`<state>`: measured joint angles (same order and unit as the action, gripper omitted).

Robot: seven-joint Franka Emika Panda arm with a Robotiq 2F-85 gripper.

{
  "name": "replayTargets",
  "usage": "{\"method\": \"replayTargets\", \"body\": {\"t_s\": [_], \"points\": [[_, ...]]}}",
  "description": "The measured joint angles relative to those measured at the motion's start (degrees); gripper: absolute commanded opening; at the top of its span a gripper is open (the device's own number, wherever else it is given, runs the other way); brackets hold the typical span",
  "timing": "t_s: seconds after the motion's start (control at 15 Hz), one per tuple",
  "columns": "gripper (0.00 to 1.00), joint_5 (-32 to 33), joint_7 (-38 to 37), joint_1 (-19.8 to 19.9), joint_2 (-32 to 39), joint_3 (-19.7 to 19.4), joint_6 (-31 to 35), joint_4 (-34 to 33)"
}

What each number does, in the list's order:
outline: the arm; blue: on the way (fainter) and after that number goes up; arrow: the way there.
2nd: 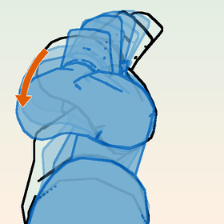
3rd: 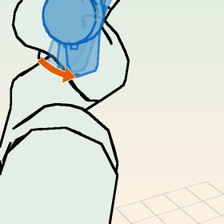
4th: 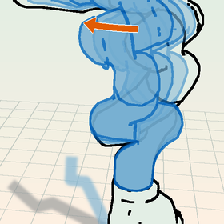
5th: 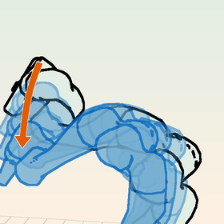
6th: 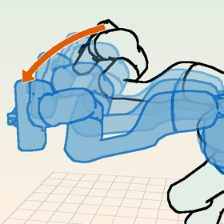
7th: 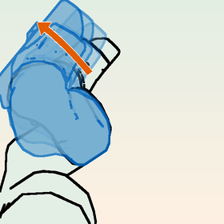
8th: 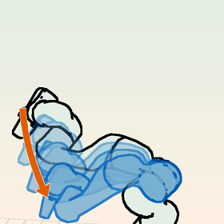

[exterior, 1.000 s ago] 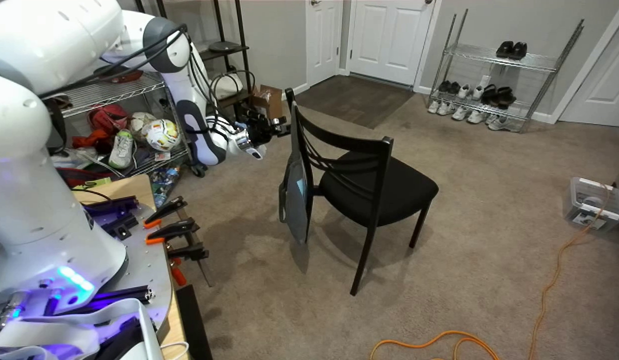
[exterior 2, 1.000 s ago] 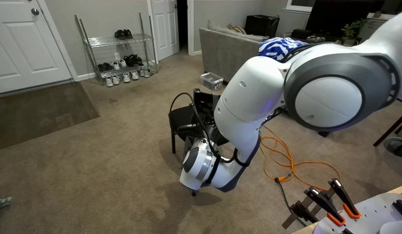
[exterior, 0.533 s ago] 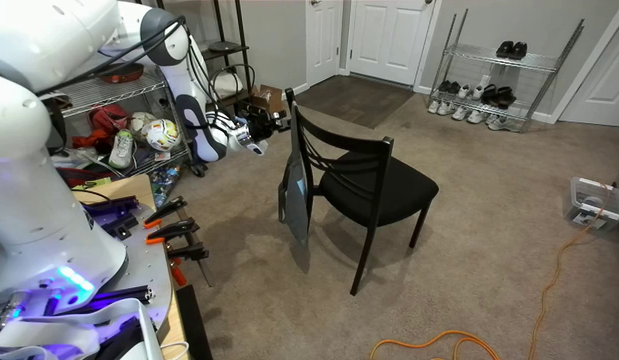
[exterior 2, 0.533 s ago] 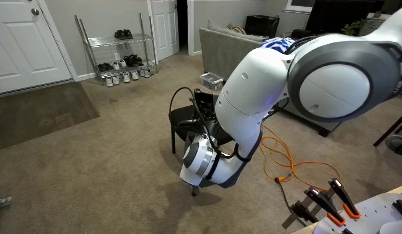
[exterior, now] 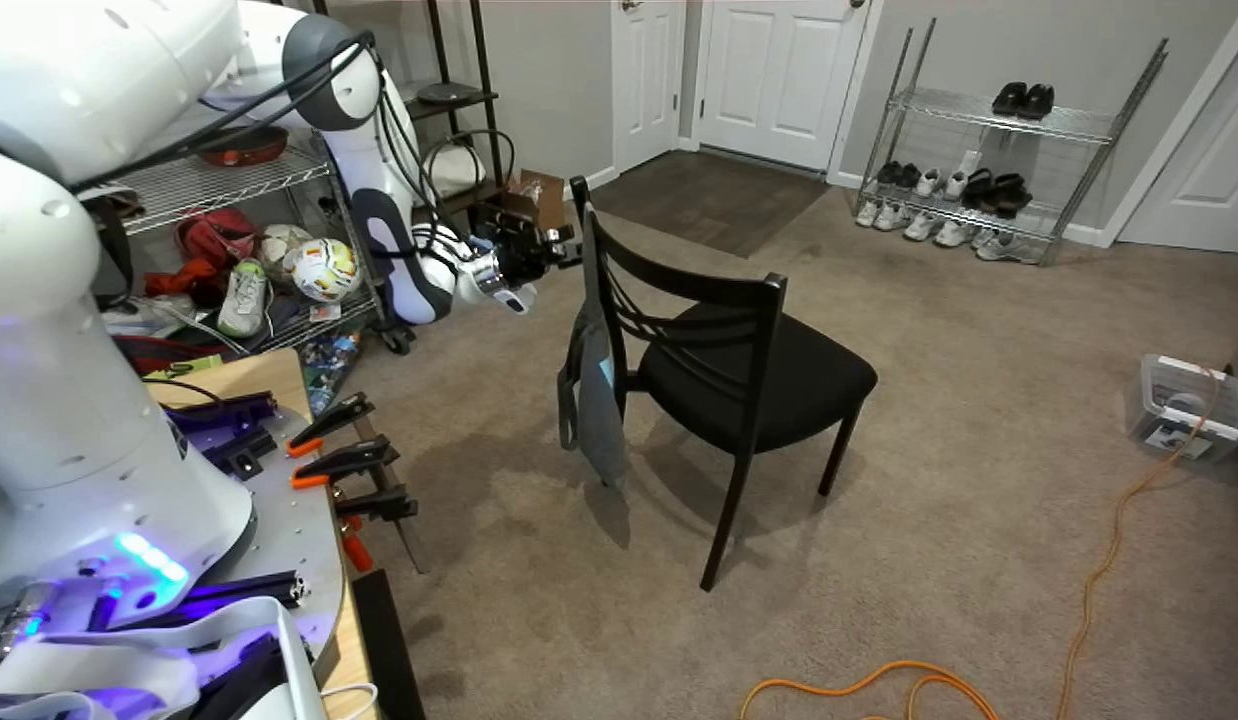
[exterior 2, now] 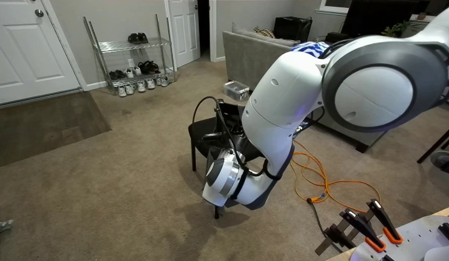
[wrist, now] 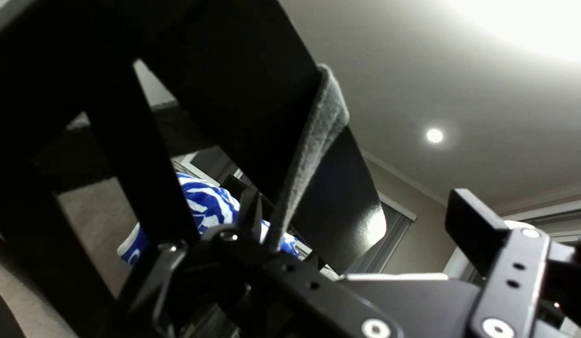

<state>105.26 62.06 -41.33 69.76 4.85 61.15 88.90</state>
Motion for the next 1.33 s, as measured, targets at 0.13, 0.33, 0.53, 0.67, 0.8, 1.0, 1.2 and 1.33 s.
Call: {"method": "replayTargets", "body": {"t_s": [0.13,0.33,0.53,0.67,0.8,1.0,1.2,1.33], "points": [[1.0,-1.11,0.07,0.67,-0.02,0.59,-0.26,0.01],[1.0,-3.68,0.44,1.83,-0.09,1.76,-0.42,0.0],[1.0,-6.94,1.7,2.96,-0.44,3.39,-1.22,-0.15],[1.0,-9.06,2.72,3.34,-0.94,4.27,-2.59,-0.22],[1.0,-10.64,3.07,3.65,-1.64,5.09,-4.34,-0.2],[1.0,-12.44,3.1,3.72,-3.12,5.69,-7.34,-0.07],[1.0,-13.52,3.23,3.83,-4.53,6.01,-9.55,-0.01],[1.0,-13.6,3.52,3.99,-5.16,6.22,-10.38,0.02]]}}
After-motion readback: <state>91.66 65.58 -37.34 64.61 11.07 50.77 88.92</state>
